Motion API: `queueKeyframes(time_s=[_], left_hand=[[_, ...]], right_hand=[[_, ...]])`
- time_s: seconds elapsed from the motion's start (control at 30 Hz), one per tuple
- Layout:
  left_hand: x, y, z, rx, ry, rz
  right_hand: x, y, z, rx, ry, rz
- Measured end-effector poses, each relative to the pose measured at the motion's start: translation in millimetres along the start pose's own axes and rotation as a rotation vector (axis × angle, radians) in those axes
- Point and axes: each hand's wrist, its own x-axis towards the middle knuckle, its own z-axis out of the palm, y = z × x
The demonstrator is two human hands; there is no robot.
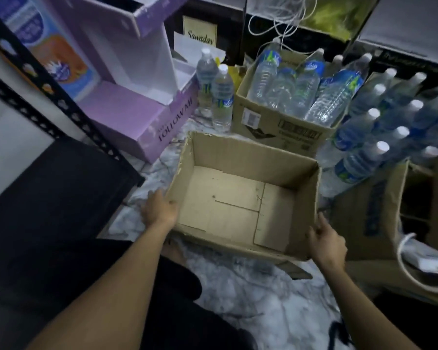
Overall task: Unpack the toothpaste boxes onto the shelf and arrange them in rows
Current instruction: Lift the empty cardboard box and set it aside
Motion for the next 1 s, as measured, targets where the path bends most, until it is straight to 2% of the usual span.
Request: queueKeyframes(time_s=[0.07, 0.23, 0.3, 0.47, 0.57, 0.73, 0.83, 1.0], left_hand=[[2.3, -16.7, 11.8, 0.020, -0.107, -0.138], [0.7, -27.6, 14.6, -0.099, -0.195, -0.227], [3.5, -27.9, 13.9, -0.145, -0.168, -0.231], [9.7, -19.1, -0.4, -0.305, 0.035, -0.296], [11.3, -23.6, 2.2, -0.458, 0.010, -0.306], [7.7, -21.7, -3.9, -0.513, 0.055, -0.307], [7.2, -19.1, -4.6, -0.457, 0.044, -0.315], [13.4, -13.5, -2.0, -0.284, 0.029, -0.304]], right_hand=[[3.2, -1.6, 7.7, -0.090, -0.091, -0.026], [17.2, -8.0, 6.4, -0.173, -0.142, -0.080], [17.5, -9.9, 5.4, -0.143, -0.184, -0.102], [4.0, -36.4, 22.7, 0.043, -0.278, -0.177], [-7.0, -62.5, 46.2, 0.230, -0.333, -0.175], [-9.0, -101.4, 86.3, 0.352, -0.524, -0.201], [3.7, -107.1, 101.6, 0.281, -0.466, -0.248], [16.8, -87.9, 116.0, 0.367, -0.520, -0.182]])
